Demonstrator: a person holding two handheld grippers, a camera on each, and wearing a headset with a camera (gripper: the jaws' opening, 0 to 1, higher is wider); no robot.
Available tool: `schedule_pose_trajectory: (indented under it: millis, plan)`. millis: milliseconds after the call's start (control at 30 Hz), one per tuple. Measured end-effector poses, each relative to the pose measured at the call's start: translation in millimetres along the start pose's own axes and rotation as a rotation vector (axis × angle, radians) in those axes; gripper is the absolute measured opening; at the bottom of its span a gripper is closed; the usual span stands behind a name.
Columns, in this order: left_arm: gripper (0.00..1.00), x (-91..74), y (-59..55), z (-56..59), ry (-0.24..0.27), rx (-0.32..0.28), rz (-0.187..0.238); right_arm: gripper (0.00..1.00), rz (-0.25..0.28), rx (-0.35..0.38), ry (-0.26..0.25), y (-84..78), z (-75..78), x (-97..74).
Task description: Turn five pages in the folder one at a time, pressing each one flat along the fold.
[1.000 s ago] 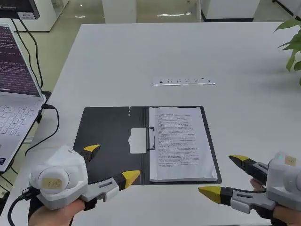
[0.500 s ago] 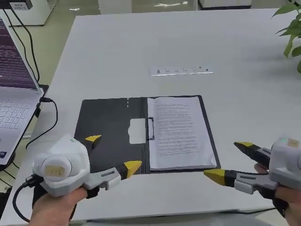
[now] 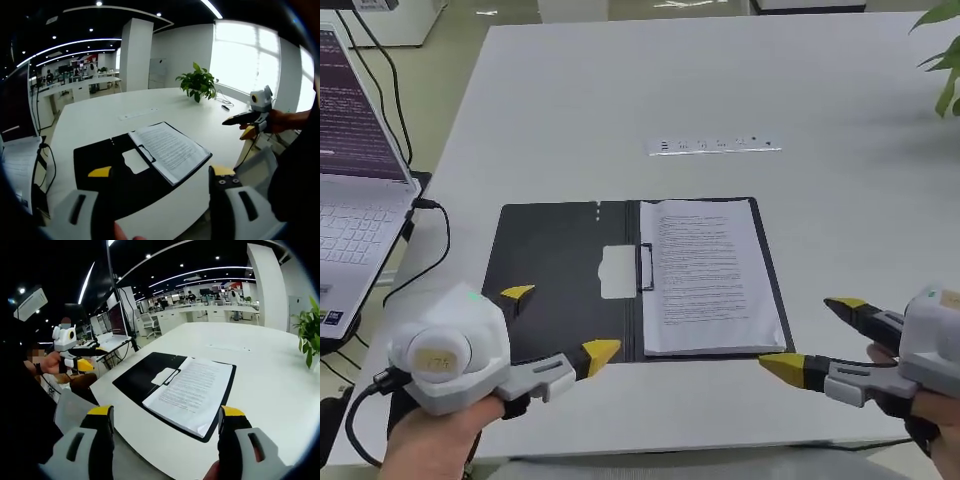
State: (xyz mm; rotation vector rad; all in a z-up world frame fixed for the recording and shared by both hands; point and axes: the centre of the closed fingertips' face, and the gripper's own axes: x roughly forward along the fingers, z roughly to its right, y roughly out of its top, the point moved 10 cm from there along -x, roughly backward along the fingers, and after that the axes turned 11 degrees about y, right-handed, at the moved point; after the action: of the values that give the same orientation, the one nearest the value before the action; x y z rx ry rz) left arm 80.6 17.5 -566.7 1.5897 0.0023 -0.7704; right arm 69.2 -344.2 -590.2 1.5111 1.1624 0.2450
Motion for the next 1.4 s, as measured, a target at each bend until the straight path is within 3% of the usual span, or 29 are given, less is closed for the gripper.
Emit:
schedule_pose_trajectory:
  millis: [867,1400]
  plan:
    - [0.77,-3.7,-11.2,0.0,0.002,-0.012,-0.018,0.86,-0.002,0.012,-0.009,-8.6,-2.5,-2.5]
    - [0.76,0.7,-10.4,12.1,-0.018,-0.005,-0.041,0.85,0.001,0.037,-0.018,-12.4,-6.2,-4.8]
